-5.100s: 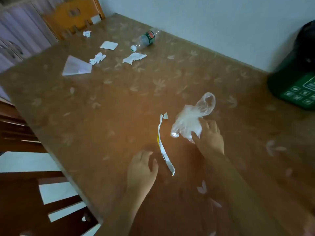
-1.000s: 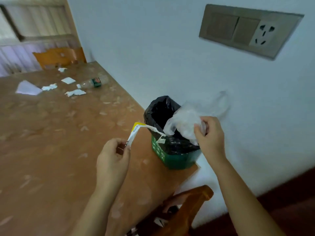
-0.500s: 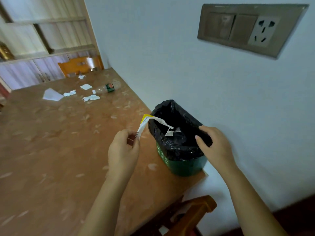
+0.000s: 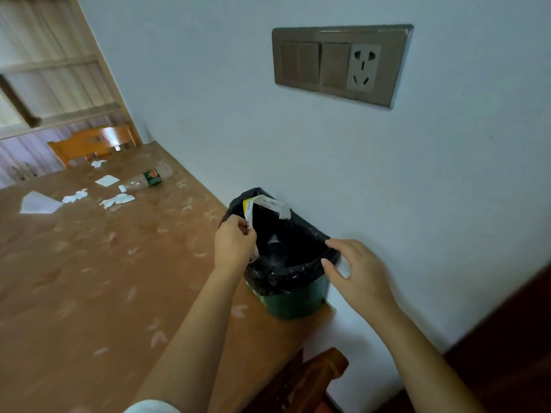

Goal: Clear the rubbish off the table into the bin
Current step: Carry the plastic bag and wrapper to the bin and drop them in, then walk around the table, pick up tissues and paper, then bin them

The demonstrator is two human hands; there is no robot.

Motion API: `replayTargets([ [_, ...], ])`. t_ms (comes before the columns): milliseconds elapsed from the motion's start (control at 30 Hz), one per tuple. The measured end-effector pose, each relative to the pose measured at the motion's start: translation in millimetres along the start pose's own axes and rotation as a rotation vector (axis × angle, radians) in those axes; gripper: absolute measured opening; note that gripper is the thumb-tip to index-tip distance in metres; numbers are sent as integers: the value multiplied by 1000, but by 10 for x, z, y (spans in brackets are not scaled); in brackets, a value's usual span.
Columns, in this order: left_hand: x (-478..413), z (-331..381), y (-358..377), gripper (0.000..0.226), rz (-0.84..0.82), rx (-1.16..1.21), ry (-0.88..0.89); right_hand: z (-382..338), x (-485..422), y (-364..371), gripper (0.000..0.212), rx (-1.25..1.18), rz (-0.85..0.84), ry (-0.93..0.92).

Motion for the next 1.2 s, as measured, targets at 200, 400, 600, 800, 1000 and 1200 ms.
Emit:
replayTargets([
  [200, 47, -53, 143, 30, -80, 63, -37, -51, -49, 57, 30, -21, -45, -28],
  [400, 307, 27, -173, 32, 14, -65, 87, -245, -119, 239, 32, -35, -114, -87],
  [600, 930, -382, -696, 27, 172, -288, 79, -712, -108, 708, 34, 6, -251, -242],
  [800, 1816, -1079, -1307, 24, 263, -497, -124, -1423, 228, 1483, 33, 14, -468, -453],
  [1000, 2876, -1638, -1964, 35, 428, -510, -321, -2270, 1015, 2162, 35, 31, -664, -658],
  [1200, 4167, -2280, -2663, 33, 585, -504, -531, -3222, 2091, 2644, 39, -25, -795, -830],
])
Point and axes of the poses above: each hand's wrist, its own x-axis away from the middle knuckle, its own y-axis out of the palm, z = x × y, the point moved 8 cm from there along -x, towards the middle knuckle, and after that the axes turned 4 degrees about -z, right-handed, at the moved point
